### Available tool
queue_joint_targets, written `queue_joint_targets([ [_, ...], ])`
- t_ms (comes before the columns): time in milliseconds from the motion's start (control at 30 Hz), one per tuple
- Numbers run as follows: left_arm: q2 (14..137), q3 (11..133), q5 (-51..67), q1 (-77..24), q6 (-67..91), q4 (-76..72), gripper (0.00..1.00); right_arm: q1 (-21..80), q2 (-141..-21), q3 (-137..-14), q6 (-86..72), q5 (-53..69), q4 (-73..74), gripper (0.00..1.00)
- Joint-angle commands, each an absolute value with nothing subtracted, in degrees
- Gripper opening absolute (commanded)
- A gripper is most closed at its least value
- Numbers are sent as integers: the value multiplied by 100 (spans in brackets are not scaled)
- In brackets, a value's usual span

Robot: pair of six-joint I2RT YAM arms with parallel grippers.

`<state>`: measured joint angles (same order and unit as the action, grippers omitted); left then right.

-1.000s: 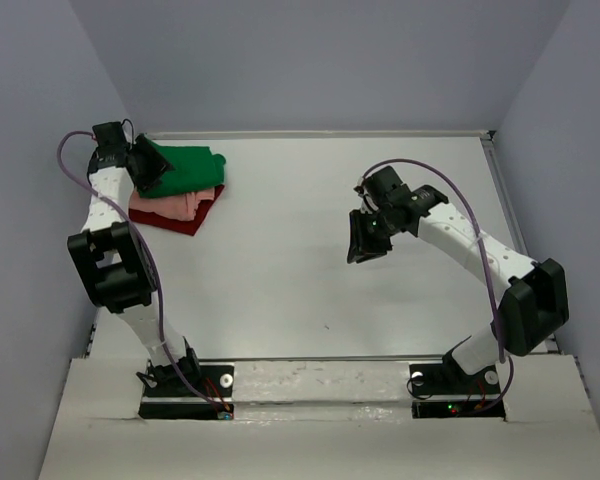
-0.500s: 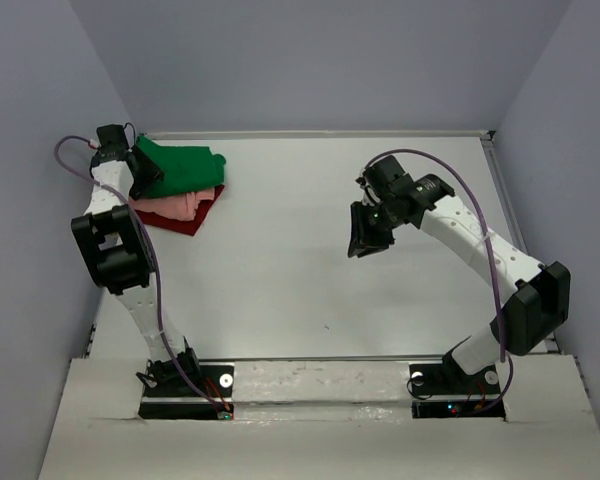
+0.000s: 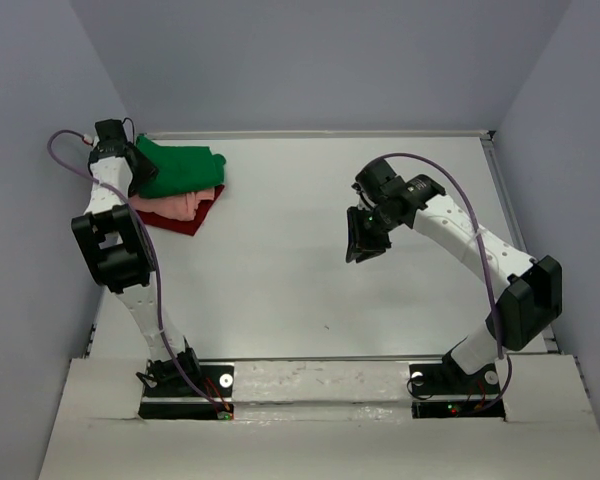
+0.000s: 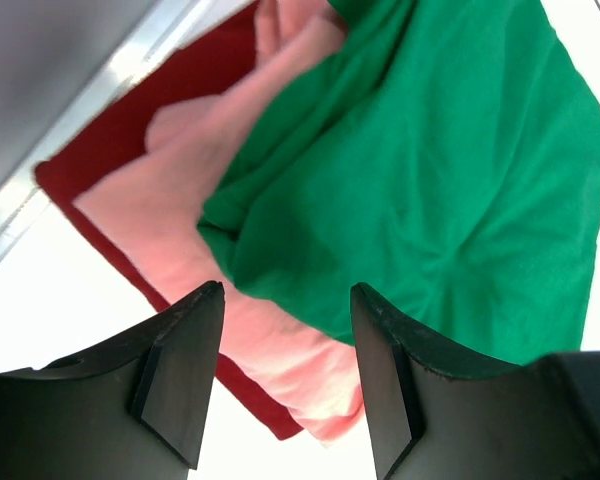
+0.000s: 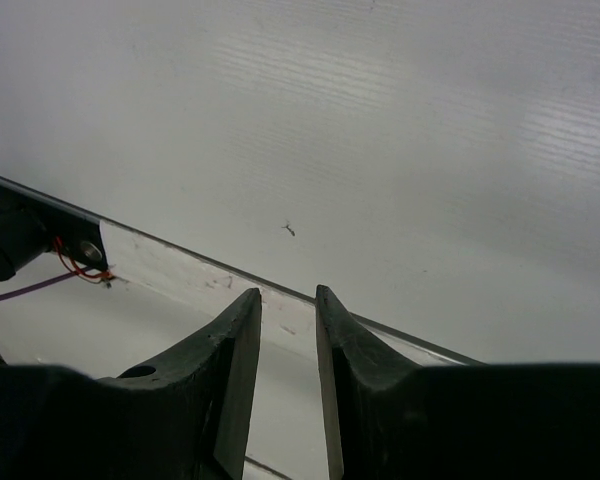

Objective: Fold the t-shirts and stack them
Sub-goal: Put the neatly folded tshirt into the corner of the board with the left arm

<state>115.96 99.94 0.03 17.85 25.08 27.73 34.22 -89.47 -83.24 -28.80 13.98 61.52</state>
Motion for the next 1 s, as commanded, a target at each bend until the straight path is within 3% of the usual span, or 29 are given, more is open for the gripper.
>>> queue_joint_targets([
  [0, 11531, 10362, -562, 1846, 2452, 3014, 63, 3480, -8956, -8543, -2936, 1406, 6179, 34],
  [833, 12146, 10573, -211, 1890, 2408, 2786, 62, 3480, -8868, -8253, -3015, 1538, 5871, 34],
  [900, 12085, 10512, -228, 1890, 2452, 2707, 49, 3480, -8877, -8218, -3023, 1582, 5836, 34],
  [967, 12041, 10468, -229, 1890, 2479, 2672, 28, 3480, -8886, -8121, -3059, 1652, 5766, 34],
])
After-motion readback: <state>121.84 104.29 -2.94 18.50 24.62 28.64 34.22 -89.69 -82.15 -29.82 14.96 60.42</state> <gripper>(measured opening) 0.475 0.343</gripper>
